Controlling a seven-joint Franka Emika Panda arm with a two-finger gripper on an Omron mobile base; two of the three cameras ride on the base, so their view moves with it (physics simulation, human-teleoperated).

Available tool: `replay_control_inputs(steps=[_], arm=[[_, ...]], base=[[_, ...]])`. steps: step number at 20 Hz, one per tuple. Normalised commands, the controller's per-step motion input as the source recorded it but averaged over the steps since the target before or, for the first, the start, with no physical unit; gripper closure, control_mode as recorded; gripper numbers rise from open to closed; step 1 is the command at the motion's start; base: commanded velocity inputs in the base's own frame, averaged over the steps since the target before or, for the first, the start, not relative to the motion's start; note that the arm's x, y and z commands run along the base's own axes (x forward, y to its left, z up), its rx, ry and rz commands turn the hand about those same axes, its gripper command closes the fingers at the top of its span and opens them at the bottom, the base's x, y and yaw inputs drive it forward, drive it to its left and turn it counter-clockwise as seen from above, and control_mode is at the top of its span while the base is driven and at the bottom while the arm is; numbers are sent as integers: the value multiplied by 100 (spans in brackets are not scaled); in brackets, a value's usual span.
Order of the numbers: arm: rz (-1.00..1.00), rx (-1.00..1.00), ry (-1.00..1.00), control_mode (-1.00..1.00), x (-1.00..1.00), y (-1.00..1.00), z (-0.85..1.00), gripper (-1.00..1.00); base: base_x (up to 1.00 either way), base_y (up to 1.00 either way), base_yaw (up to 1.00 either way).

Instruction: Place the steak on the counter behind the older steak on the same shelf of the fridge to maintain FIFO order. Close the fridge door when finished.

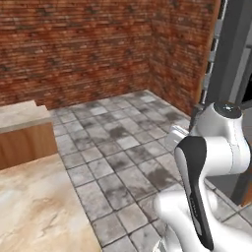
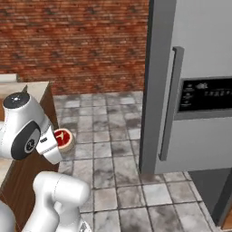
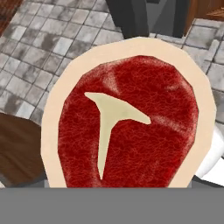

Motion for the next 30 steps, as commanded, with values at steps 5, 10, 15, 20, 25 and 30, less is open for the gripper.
replay_control_inputs(steps=[5, 10, 15, 20, 25, 30], arm=[[0, 0, 0, 100, 0, 0, 0, 100], [0, 0, 0, 100, 0, 0, 0, 100], [0, 0, 0, 100, 0, 0, 0, 100], [0, 0, 0, 100, 0, 0, 0, 100], [0, 0, 0, 100, 0, 0, 0, 100], [0, 0, 0, 100, 0, 0, 0, 100]], base=[[70, -20, 43], [73, -4, 32], [88, -6, 17], [93, -1, 1], [64, -4, -28], [24, 12, -72]])
